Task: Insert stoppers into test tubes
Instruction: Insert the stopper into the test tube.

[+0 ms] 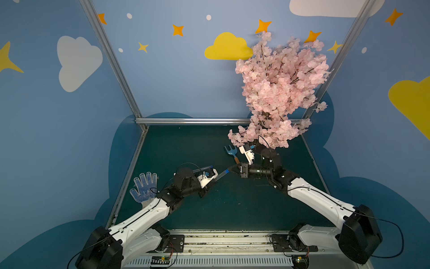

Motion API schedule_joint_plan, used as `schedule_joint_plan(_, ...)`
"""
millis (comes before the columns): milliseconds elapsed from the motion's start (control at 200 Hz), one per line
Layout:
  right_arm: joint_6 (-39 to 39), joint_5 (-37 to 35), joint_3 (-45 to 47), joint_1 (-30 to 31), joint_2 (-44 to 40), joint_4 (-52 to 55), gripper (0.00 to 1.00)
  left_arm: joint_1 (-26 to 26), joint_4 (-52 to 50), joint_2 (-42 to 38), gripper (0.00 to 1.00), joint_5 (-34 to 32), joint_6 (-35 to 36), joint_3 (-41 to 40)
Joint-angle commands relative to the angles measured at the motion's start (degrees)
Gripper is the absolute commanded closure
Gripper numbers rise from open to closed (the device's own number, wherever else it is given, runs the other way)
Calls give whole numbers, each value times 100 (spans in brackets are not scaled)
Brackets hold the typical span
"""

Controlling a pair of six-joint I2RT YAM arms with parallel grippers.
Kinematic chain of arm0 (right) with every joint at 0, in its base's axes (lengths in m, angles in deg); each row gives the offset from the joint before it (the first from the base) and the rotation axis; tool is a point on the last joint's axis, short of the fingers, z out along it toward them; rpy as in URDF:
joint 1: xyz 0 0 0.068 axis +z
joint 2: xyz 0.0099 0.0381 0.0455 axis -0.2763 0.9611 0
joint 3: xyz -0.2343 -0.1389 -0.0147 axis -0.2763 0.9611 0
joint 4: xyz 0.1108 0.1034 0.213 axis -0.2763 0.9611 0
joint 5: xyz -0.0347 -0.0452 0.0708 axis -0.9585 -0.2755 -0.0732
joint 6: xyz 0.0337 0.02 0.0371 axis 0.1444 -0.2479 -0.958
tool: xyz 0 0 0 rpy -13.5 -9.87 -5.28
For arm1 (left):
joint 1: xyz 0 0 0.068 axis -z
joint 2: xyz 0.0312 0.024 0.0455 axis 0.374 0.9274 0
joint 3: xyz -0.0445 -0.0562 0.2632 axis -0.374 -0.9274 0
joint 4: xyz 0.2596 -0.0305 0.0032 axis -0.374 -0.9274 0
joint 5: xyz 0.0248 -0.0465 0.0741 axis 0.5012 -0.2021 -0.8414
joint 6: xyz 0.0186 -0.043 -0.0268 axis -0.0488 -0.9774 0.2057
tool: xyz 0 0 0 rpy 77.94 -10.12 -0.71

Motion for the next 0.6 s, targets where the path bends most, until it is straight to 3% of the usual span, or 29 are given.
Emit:
schedule_joint_plan(0,-2,563,270,359,243,883,89,19,2164,-264,98,423,-465,388)
schedule_joint_plan(300,-121,740,213,337,356,741,89,68,1829,-361,98,1355,237,473)
schedule_joint_plan(591,-255,856,349,319,347,507,89,73,2494,-516,98,1208,243,244)
